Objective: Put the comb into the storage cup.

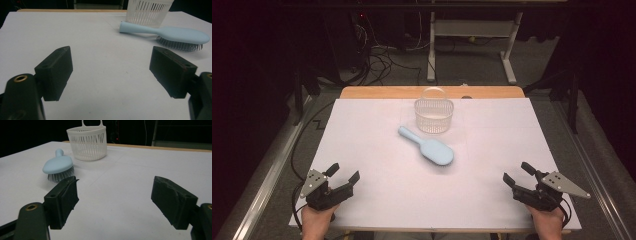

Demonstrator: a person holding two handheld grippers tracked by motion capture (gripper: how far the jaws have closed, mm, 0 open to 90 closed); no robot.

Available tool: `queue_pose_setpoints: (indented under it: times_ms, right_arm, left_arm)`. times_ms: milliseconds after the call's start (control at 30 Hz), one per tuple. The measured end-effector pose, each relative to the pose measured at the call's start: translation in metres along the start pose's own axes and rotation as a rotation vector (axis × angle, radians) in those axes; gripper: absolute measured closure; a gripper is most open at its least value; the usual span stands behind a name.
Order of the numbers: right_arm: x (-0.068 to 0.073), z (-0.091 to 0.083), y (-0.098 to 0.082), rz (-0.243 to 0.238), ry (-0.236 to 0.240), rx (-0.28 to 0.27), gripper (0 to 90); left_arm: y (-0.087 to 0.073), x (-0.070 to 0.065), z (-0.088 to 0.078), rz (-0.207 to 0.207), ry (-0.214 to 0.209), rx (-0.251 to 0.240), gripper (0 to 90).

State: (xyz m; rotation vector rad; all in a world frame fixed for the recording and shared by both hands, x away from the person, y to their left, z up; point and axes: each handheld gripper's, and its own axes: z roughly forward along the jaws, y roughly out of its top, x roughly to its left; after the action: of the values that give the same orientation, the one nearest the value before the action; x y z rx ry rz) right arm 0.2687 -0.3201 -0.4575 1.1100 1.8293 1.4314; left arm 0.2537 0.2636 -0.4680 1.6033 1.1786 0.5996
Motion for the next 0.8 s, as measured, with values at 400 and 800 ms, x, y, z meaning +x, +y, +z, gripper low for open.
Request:
queue_pose_setpoints:
  times_ms: [400,800]
  right_arm:
    - [0.0001,-0.0026,-0.0002,0.014,-0.01,-0.006,22.0]
    - [0.0003,-0.0038,-0.0004,0.014,-0.007,-0.011,21.9]
  left_arm:
    - [0.0018,-0.005,-0.0005,0.018,-0.007,0.01,18.1]
    - [0.0048,-0.0088,0.0031,0.012,-0.019,0.003,18.3]
